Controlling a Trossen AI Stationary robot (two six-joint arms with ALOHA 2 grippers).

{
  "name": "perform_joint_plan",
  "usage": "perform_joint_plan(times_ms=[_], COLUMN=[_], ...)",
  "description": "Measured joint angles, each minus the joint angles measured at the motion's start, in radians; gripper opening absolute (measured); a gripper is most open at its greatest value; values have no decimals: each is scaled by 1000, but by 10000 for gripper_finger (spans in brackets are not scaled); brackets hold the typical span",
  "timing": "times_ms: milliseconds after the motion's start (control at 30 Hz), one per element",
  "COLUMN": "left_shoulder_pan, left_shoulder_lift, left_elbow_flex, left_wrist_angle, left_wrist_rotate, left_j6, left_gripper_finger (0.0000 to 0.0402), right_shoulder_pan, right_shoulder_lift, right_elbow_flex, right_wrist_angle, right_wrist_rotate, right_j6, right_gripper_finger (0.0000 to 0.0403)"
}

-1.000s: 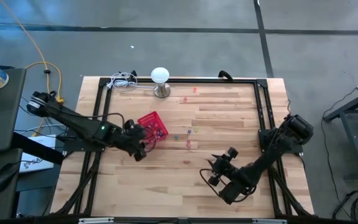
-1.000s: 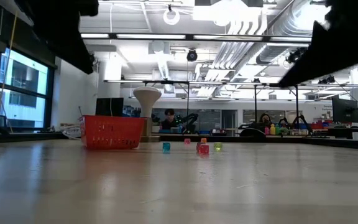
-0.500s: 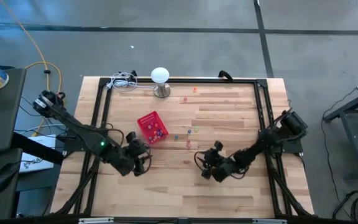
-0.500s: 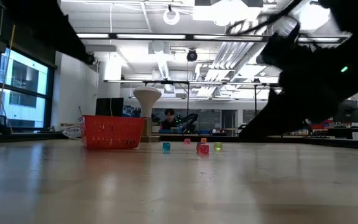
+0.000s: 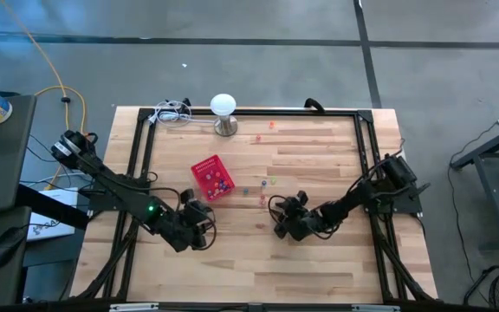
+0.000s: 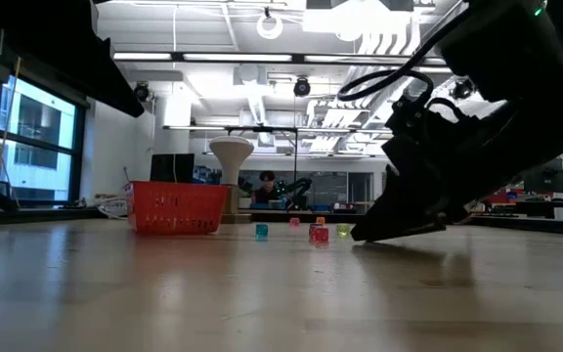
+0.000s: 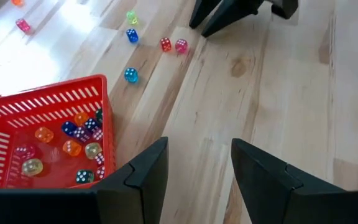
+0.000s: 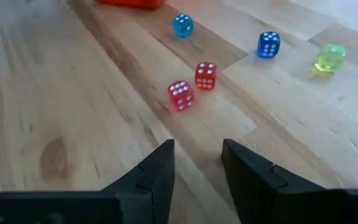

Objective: Pick & Place Dice
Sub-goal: Put the pink die into the red basket

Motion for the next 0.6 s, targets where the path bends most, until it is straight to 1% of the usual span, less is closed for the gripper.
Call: perform_joint_plan(times_ms=[167, 267, 367, 500, 600], left_shoulder_pan=[0, 0, 0, 0, 0], left_shoulder_lift=[0, 0, 0, 0, 0], left_elbow_flex=[0, 0, 0, 0, 0], left_wrist_angle=[1, 1, 3, 9, 11], left_wrist_rotate=[-1, -2, -2, -2, -2], left_j6=[0, 0, 0, 0, 0], left_gripper_finger=[168, 168, 168, 168, 168], right_shoulder_pan=[-8, -15, -37, -82, -106], right_shoulder_lift=[17, 18, 18, 18, 19], right_elbow_flex=[-3, -3, -3, -4, -4], right_wrist_angle=[54, 67, 79, 122, 131], right_wrist_rotate=[-14, -22, -47, -144, -172], right_j6=[-174, -246, -282, -332, -337], right_gripper_finger=[129, 129, 129, 129, 129])
